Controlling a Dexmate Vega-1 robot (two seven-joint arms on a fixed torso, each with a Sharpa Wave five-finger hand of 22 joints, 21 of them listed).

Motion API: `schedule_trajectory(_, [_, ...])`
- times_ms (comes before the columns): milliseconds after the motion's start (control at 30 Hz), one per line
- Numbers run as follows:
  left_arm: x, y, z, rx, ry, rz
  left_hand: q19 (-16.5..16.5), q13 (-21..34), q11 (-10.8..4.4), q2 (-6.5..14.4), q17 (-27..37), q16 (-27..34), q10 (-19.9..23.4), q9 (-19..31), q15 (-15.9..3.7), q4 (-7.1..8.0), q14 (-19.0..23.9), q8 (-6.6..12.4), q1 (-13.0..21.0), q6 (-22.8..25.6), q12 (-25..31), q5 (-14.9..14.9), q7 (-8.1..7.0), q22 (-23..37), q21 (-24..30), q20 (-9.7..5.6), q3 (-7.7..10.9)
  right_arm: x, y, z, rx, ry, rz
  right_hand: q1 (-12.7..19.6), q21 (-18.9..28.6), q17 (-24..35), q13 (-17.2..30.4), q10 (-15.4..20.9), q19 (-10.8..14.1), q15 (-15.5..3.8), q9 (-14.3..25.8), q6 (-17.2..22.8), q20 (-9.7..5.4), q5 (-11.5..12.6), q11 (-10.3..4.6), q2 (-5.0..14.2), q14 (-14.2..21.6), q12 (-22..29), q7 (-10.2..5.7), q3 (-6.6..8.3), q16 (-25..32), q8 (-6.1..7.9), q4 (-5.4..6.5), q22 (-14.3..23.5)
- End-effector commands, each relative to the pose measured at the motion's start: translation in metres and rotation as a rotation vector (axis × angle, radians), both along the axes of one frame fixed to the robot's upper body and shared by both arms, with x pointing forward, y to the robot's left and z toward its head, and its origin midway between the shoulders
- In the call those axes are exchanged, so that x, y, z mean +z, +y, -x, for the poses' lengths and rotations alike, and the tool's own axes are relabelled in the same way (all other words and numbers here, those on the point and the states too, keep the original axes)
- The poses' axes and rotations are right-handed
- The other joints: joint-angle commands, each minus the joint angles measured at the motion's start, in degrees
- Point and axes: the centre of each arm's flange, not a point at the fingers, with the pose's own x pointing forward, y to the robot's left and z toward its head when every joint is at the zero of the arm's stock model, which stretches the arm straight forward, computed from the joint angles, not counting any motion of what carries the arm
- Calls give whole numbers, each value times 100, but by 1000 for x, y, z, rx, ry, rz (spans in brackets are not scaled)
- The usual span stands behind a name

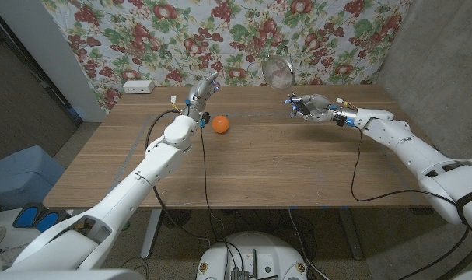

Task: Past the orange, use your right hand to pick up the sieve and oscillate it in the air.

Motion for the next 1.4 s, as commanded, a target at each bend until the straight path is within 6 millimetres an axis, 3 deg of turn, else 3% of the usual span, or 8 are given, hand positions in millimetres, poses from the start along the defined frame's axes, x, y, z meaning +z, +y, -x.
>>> schedule_trajectory(33, [0, -2, -1, -27, -10, -3, 12, -5, -242, -22, -17, -23, 32, -18, -156, -22, -117, -28, -21, -66, -6, -19, 176, -3, 52, -118, 85, -5, -3, 3, -86, 32, 134, 90, 60, 0, -30, 125, 88, -412, -1, 61, -897, -5, 22, 115, 539, -16, 114, -27, -7, 44, -29, 35])
schedule_trajectory(233, [0, -1, -3, -50, -13, 2, -185, -28, -213, 208, 16, -38, -136, -40, -140, 236, -416, -65, -216, -244, -75, -42, 269, -15, -27, -266, 197, -5, -2, 3, -113, 49, 212, 129, 100, -15, -73, 180, 146, -411, -15, 69, -894, -25, 48, 119, 624, -41, 180, -21, -2, 42, -63, 35])
schedule_trajectory(667, [-1, 0, -6, -71, -42, 24, -552, -58, -242, 283, 16, -36, -448, -56, -180, 607, -785, -76, -480, -492, -121, -6, 187, -69, -172, -356, 361, -4, 2, 3, -160, 78, 364, 193, 143, -52, -59, 218, 216, -407, -40, 59, -889, -54, 90, 115, 711, -58, 258, 1, -25, 28, -113, 24])
schedule_trajectory(1133, [0, 3, -8, -72, -46, 25, -594, -63, -248, 249, 8, -33, -517, -60, -200, 706, -860, -77, -558, -558, -120, 2, 174, -83, -181, -383, 402, 3, 8, 1, -156, 108, 526, 217, 144, -30, 37, 139, 224, -407, -65, -2, -885, -61, 89, 98, 723, -86, 255, 22, -57, 0, -120, 6])
schedule_trajectory(1400, [1, 4, -9, -72, -43, 23, -590, -64, -248, 228, -2, -25, -527, -61, -200, 725, -857, -68, -579, -557, -112, 5, 185, -89, -177, -386, 422, 4, 8, -2, -145, 148, 619, 193, 122, -18, 125, 69, 192, -406, -70, -83, -883, -52, 36, 79, 673, -91, 135, 15, -98, -24, -95, -3])
